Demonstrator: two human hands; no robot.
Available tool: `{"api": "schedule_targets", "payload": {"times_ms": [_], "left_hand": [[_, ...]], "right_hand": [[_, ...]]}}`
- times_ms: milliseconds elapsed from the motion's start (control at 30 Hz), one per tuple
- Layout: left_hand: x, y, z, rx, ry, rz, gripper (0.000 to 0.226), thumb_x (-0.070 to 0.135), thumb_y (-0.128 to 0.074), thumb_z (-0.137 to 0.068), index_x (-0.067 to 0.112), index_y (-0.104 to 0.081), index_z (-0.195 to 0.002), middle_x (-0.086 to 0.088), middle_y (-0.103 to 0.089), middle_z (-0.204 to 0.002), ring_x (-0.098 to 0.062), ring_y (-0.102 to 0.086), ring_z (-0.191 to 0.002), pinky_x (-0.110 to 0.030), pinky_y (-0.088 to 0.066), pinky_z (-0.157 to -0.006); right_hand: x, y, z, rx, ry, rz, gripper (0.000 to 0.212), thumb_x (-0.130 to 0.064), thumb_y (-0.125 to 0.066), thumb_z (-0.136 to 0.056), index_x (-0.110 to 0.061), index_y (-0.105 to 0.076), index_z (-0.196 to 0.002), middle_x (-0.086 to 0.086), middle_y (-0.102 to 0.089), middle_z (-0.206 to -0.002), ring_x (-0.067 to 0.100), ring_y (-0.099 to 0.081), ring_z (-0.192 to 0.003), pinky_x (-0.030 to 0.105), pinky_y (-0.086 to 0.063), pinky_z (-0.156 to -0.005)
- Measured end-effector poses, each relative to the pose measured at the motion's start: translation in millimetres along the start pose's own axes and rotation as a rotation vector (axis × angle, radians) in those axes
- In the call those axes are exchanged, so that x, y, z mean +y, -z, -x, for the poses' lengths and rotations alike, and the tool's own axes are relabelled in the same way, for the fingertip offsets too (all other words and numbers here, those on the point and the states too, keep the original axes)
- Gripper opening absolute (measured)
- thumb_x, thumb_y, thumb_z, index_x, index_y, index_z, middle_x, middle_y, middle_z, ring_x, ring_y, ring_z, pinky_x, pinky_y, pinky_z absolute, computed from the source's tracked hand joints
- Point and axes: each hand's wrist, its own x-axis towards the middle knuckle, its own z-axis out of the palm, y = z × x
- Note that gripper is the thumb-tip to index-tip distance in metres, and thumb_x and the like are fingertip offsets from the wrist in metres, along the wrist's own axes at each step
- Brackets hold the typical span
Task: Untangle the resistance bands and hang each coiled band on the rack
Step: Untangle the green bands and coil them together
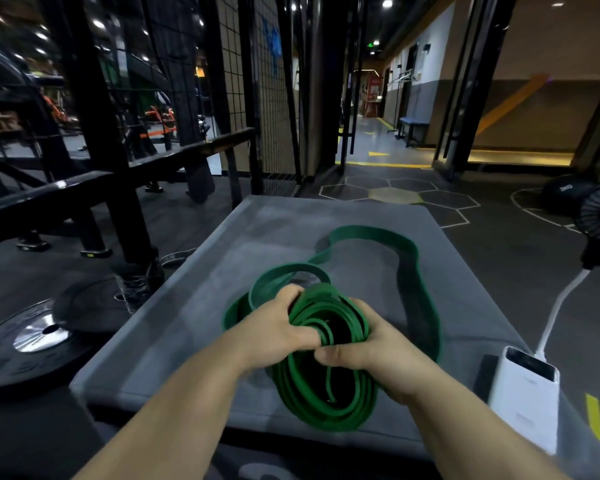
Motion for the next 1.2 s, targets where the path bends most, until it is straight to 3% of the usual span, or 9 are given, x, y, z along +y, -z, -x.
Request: {"api": "schedule_targets", "payload": {"times_ms": [167, 267, 367, 500, 633, 833, 933, 1033, 1200], "left_hand": [[8.6, 25.9, 18.5, -0.097, 0.027, 0.267, 0.054, 0.020, -0.068, -0.073, 0.014, -0.044, -0.121, -0.012, -0.061, -0.111, -0.021, -0.064, -0.097, -0.029, -0.053, -0.075], [8.3, 46.0, 31.7, 0.048, 0.006, 0.071, 0.036, 0.041, -0.063, -0.090, 0.025, -0.049, -0.118, 0.004, -0.064, -0.114, -0.008, -0.065, -0.102, -0.031, -0.054, -0.087], [11.4, 66.1, 57.1, 0.219, -0.008, -0.145, 0.038, 0.066, -0.048, -0.076, 0.047, -0.049, -0.109, 0.022, -0.062, -0.111, 0.006, -0.059, -0.103, -0.029, -0.048, -0.097], [18.3, 97.8, 96.4, 0.293, 0.008, -0.130, 0.049, 0.055, -0.071, -0.070, 0.045, -0.051, -0.115, 0.019, -0.068, -0.104, 0.008, -0.064, -0.094, -0.016, -0.051, -0.082], [21.1, 121.2, 126.3, 0.475, 0.075, -0.034, 0.051, 0.027, -0.086, -0.066, 0.036, -0.059, -0.109, 0.009, -0.074, -0.098, -0.010, -0.071, -0.090, -0.036, -0.057, -0.086], [30.6, 148.9, 175.1, 0.764, 0.007, 0.059, 0.056, 0.033, -0.080, -0.058, 0.037, -0.059, -0.110, 0.007, -0.073, -0.100, -0.014, -0.071, -0.090, -0.043, -0.058, -0.086], [40.9, 158.5, 195.3, 0.906, -0.005, 0.070, 0.053, 0.039, -0.082, -0.059, 0.038, -0.059, -0.107, 0.010, -0.073, -0.097, -0.010, -0.071, -0.087, -0.039, -0.058, -0.085], [48.6, 167.8, 215.0, 1.040, -0.003, 0.032, 0.042, 0.048, -0.083, -0.067, 0.035, -0.061, -0.100, 0.013, -0.073, -0.088, -0.004, -0.070, -0.081, -0.030, -0.059, -0.079], [56.3, 176.9, 236.7, 1.190, -0.066, 0.157, 0.060, 0.062, -0.080, -0.055, 0.033, -0.058, -0.102, 0.004, -0.072, -0.101, -0.011, -0.070, -0.089, -0.035, -0.057, -0.084]], "right_hand": [[-7.0, -21.3, -16.4, 0.018, 0.100, -0.179, 0.070, -0.016, -0.081, -0.049, -0.007, -0.060, -0.115, 0.021, -0.071, -0.102, 0.036, -0.069, -0.093, 0.047, -0.057, -0.082], [-15.0, -41.8, -27.7, 0.005, 0.159, -0.313, 0.070, -0.013, -0.080, -0.053, 0.001, -0.057, -0.118, 0.030, -0.066, -0.107, 0.043, -0.065, -0.095, 0.050, -0.055, -0.082], [-25.2, -65.0, -38.2, 0.023, 0.177, -0.409, 0.074, -0.010, -0.083, -0.047, -0.010, -0.058, -0.117, 0.021, -0.070, -0.102, 0.037, -0.069, -0.089, 0.045, -0.057, -0.074], [-43.4, -111.7, -44.0, -0.069, 0.192, -0.413, 0.069, -0.014, -0.084, -0.047, -0.010, -0.062, -0.112, 0.023, -0.070, -0.101, 0.039, -0.070, -0.086, 0.046, -0.057, -0.070], [-61.8, -151.9, -48.9, -0.171, 0.203, -0.423, 0.052, -0.007, -0.080, -0.054, -0.014, -0.065, -0.104, 0.020, -0.072, -0.095, 0.039, -0.071, -0.085, 0.049, -0.058, -0.073], [-104.1, -201.6, -65.3, -0.425, 0.297, -0.361, 0.062, -0.015, -0.082, -0.055, -0.008, -0.060, -0.113, 0.022, -0.070, -0.103, 0.038, -0.069, -0.091, 0.045, -0.056, -0.075], [-125.7, -228.8, -68.5, -0.526, 0.345, -0.375, 0.034, -0.005, -0.071, -0.066, -0.012, -0.070, -0.100, 0.019, -0.071, -0.094, 0.034, -0.070, -0.085, 0.042, -0.058, -0.071], [-140.5, -253.8, -64.9, -0.583, 0.337, -0.435, 0.024, -0.005, -0.066, -0.068, -0.021, -0.075, -0.084, 0.014, -0.072, -0.087, 0.029, -0.071, -0.077, 0.040, -0.059, -0.067], [-170.0, -287.7, -63.9, -0.645, 0.290, -0.488, 0.038, -0.007, -0.067, -0.072, 0.003, -0.062, -0.108, 0.025, -0.068, -0.097, 0.036, -0.068, -0.082, 0.044, -0.058, -0.071]]}}
